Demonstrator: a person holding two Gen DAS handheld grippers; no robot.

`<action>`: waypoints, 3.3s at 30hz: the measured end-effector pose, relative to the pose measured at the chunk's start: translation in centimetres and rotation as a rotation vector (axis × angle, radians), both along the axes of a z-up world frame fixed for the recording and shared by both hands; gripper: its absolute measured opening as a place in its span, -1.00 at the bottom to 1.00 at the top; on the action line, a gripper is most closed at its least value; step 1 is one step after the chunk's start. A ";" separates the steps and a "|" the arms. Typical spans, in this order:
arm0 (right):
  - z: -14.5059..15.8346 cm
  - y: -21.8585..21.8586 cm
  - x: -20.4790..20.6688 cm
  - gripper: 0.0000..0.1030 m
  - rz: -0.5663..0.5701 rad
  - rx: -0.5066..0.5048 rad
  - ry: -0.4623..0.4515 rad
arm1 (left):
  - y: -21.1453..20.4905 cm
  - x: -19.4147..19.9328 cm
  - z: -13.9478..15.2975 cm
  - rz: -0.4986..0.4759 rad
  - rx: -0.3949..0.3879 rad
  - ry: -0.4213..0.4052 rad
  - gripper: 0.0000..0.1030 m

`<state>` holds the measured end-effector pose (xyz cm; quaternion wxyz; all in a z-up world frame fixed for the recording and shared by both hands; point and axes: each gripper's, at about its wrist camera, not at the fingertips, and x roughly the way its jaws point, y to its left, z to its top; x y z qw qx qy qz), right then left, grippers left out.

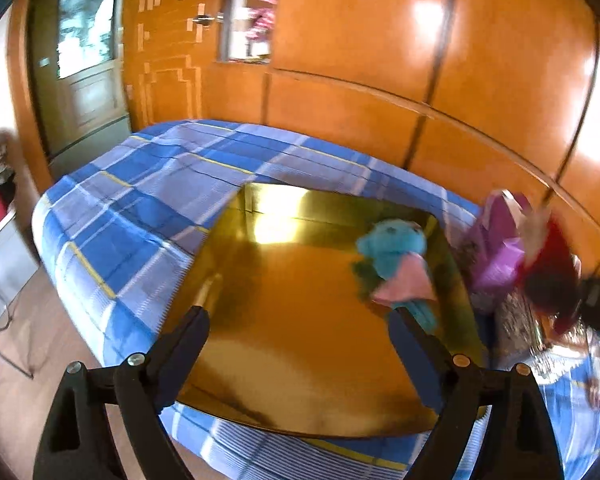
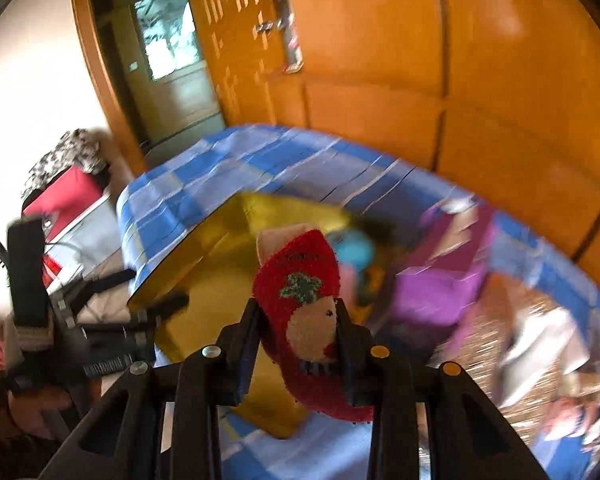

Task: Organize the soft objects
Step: 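Carry the red sock to the gold tray and release it beside the bear with the right gripper, then move both tools back toward the remaining items on the bed, then lower the left gripper onto the white sponge and grasp it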

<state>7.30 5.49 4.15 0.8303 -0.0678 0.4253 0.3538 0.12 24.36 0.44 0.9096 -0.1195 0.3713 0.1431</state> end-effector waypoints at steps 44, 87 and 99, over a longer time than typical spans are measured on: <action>-1.4 -5.8 -4.6 -0.13 -0.237 -0.024 -0.143 | -5.8 -1.6 2.6 -0.125 0.103 -0.060 0.95; -4.5 -33.2 -9.6 -0.13 -0.873 -0.103 -0.040 | -23.7 0.6 7.3 -0.644 0.259 -0.134 0.96; -5.7 -37.3 -10.9 -0.13 -0.967 -0.088 0.009 | -32.7 7.2 9.8 -0.872 0.051 -0.025 0.96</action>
